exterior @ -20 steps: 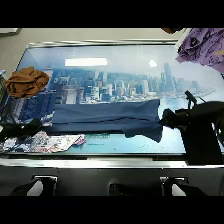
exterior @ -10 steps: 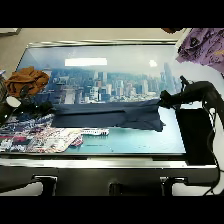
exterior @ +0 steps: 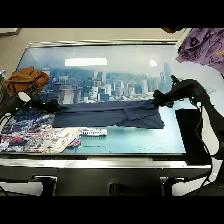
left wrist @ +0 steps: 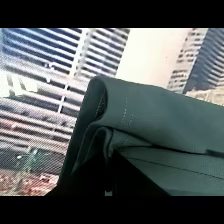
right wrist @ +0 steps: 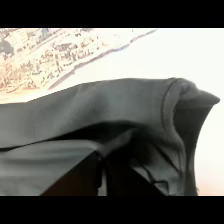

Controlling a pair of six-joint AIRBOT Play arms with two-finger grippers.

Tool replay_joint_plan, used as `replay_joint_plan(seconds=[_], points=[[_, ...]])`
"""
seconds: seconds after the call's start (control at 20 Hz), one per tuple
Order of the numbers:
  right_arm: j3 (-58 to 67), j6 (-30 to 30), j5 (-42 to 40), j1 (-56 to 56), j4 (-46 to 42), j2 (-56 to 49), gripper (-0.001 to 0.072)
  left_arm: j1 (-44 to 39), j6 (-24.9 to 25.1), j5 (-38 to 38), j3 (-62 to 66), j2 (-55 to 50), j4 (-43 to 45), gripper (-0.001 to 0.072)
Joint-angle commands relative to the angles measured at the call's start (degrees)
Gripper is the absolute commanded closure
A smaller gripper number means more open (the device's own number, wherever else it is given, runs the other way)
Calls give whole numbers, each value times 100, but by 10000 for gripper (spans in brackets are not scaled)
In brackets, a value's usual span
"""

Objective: Fold the clothes and pants, and hang the long-sleeved shirts on hangers.

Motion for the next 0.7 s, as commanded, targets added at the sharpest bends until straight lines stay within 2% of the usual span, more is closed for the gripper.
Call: replay_joint_plan(seconds=[0.0,0.05,0.1,0.15,0.3,0.35,0.4,0.5,0.65], points=[[92,210,-28,-2,0,-66,515,-11,-22,-76,107,-52,-13,539],[251,210,-308,-83,81,-66,370,7,-22,-133,225,-11,-9,396],[490,192,-669,-223,98,-66,257,46,-24,-223,380,42,-9,305],[750,66,-1051,-437,96,-46,234,109,-26,-374,581,116,55,260],[903,-446,-1790,-1320,382,35,213,330,-361,-935,1045,317,468,224],[767,-651,-1823,-1558,610,35,203,398,-396,-1029,1097,391,520,199],[603,-811,-1891,-1729,769,9,151,450,-396,-1051,1097,461,522,194],[149,-1128,-1902,-1860,1084,-63,95,490,-417,-1086,1102,544,520,194],[-380,-1460,-1790,-1762,1545,-245,80,463,-422,-1126,1102,553,498,194]])
